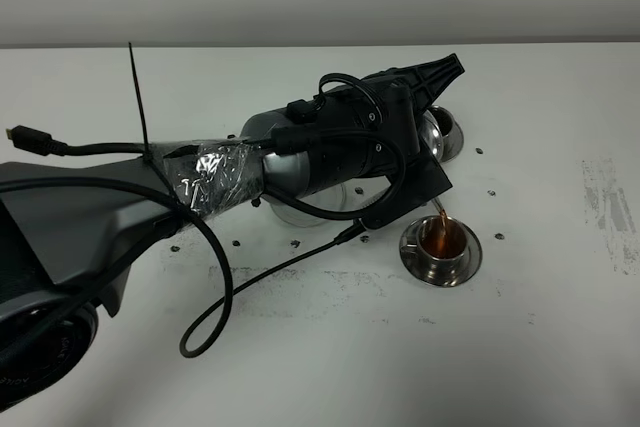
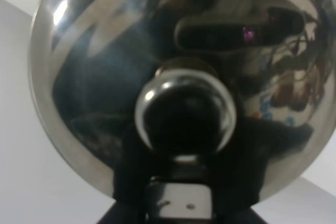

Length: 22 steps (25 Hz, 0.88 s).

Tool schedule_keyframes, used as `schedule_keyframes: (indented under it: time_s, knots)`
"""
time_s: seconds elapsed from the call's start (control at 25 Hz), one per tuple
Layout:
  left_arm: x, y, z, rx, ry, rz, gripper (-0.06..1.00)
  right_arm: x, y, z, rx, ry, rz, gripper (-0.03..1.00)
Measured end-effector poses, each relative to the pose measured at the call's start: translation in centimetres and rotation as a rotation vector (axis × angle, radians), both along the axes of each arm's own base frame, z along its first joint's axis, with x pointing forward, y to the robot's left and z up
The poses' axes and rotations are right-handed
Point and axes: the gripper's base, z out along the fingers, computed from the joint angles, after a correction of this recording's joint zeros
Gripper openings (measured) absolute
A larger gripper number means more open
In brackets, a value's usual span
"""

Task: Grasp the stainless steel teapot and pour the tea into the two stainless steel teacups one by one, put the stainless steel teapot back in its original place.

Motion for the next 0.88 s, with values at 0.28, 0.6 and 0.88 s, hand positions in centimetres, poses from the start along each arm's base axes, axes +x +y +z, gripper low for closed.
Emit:
schedule_keyframes:
  time_s: [0.28, 0.6, 0.88]
  knots:
    - [0.03, -0.11, 0.04, -0.001, -0.009, -0.016, 0.17, 0.00, 0.00, 0.00, 0.000, 0.000, 0.000, 0.41]
    - [0.01, -0.14, 0.04, 0.032, -0.014, -0.046, 0.17, 0.00, 0.00, 0.00, 0.000, 0.000, 0.000, 0.41]
    - [0.01, -0.19, 0.05, 0.032, -0.015, -0.053, 0.17, 0.00, 0.00, 0.00, 0.000, 0.000, 0.000, 0.41]
